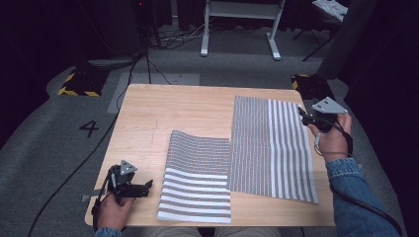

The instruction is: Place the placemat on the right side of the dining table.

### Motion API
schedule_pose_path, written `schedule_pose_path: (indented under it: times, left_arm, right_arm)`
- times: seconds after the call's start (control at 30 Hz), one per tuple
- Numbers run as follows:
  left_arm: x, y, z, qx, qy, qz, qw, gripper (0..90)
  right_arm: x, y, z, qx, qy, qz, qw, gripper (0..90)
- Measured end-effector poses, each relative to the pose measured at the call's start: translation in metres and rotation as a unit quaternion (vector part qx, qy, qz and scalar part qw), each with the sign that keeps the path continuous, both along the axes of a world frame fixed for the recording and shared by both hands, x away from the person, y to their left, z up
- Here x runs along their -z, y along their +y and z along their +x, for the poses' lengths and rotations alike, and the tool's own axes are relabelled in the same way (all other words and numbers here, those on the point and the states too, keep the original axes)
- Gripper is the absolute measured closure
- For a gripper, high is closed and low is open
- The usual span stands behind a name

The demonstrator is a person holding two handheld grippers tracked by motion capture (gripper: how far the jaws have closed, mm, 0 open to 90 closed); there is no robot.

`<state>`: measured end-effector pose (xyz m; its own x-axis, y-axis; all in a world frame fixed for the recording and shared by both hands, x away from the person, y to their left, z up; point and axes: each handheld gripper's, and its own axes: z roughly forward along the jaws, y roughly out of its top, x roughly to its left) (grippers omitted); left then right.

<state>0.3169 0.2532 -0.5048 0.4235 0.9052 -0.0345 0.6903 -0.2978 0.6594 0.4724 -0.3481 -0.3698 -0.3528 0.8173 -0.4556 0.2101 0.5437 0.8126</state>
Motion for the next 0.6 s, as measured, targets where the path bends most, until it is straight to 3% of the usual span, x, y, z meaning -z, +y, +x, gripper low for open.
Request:
schedule_pose_path:
  times: [0.07, 0.2, 0.27, 0.43, 0.6]
  left_arm:
    - [0.000, 0.000, 0.000, 0.001, 0.000, 0.000, 1.0000, 0.2]
    - [0.000, 0.000, 0.001, 0.003, 0.000, -0.001, 1.0000, 0.2]
    - [0.000, 0.000, 0.001, 0.002, 0.000, -0.001, 1.0000, 0.2]
    - [0.000, -0.001, 0.002, 0.003, 0.001, -0.001, 1.0000, 0.2]
    - [0.000, -0.001, 0.002, 0.003, 0.001, -0.001, 1.0000, 0.2]
  right_arm:
    - [0.004, 0.002, -0.006, -0.007, 0.012, 0.009, 0.9999, 39.4]
    - [0.010, 0.011, -0.021, -0.027, 0.049, 0.053, 0.9970, 39.8]
    - [0.013, 0.019, -0.030, -0.039, 0.080, 0.075, 0.9932, 39.2]
    - [0.017, 0.043, -0.052, -0.071, 0.146, 0.121, 0.9793, 37.0]
    - [0.019, 0.066, -0.069, -0.100, 0.183, 0.124, 0.9701, 36.3]
